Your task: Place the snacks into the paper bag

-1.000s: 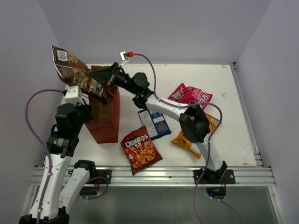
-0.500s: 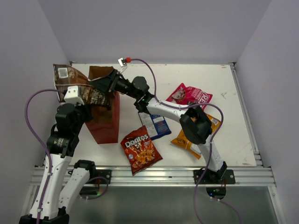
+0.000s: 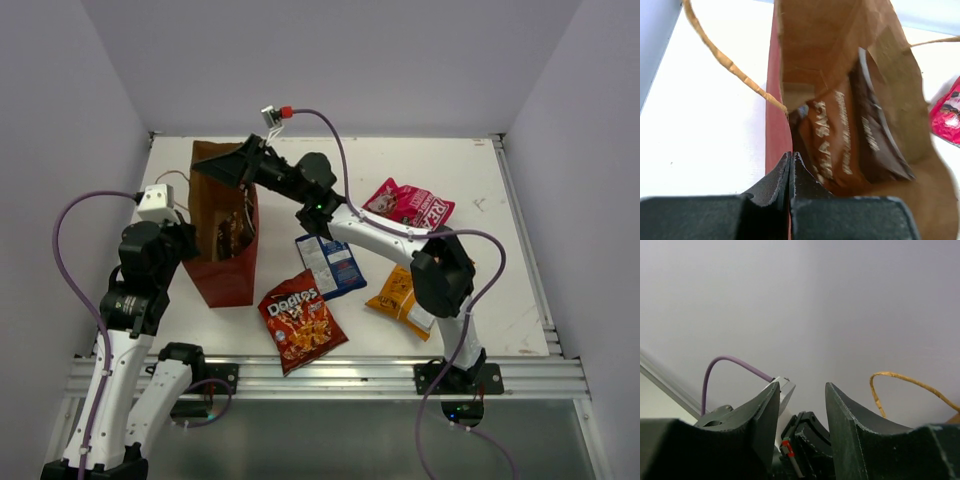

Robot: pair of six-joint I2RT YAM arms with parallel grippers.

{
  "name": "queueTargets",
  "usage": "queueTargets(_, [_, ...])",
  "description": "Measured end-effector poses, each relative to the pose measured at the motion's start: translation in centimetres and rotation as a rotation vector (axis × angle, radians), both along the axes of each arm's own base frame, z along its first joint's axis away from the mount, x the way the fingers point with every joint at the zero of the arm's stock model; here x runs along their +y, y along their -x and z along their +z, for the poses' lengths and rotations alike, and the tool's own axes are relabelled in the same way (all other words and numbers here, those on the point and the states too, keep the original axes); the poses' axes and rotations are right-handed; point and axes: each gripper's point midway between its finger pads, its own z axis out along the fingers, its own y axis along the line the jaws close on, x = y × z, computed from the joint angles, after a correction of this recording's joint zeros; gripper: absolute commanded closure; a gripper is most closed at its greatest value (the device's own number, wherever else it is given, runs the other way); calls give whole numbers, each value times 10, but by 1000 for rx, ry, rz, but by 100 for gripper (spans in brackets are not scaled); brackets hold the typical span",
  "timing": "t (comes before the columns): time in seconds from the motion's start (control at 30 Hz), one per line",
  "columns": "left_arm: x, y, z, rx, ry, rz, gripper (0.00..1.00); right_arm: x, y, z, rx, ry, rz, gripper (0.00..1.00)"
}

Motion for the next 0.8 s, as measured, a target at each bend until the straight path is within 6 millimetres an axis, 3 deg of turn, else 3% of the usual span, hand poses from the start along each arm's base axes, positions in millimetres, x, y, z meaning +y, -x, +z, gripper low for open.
queueTargets(0.23, [0, 0, 0, -1, 0, 0, 100, -2, 2, -12, -35, 78, -22, 52])
queueTargets(0.37, [0, 0, 0, -1, 0, 0, 100, -20, 3, -8, -83, 247, -127, 45])
queueTargets(0.47, [0, 0, 0, -2, 0, 0, 100, -65, 3, 7, -140, 421, -304, 30])
queueTargets(0.53, [0, 0, 0, -2, 0, 0, 100, -107, 5, 20, -174, 505, -444, 25])
queueTargets(0.6, [0, 0, 0, -2, 0, 0, 100, -155, 6, 21, -176, 592, -593, 22])
queueTargets(0.63, [0, 0, 0, -2, 0, 0, 100, -176, 6, 14, -167, 635, -658, 21])
queueTargets(0.7, [0, 0, 0, -2, 0, 0, 100, -215, -1, -18, -119, 760, -766, 21])
queueTargets(0.8, [0, 0, 0, -1, 0, 0, 100, -257, -22, -86, -23, 964, -871, 18])
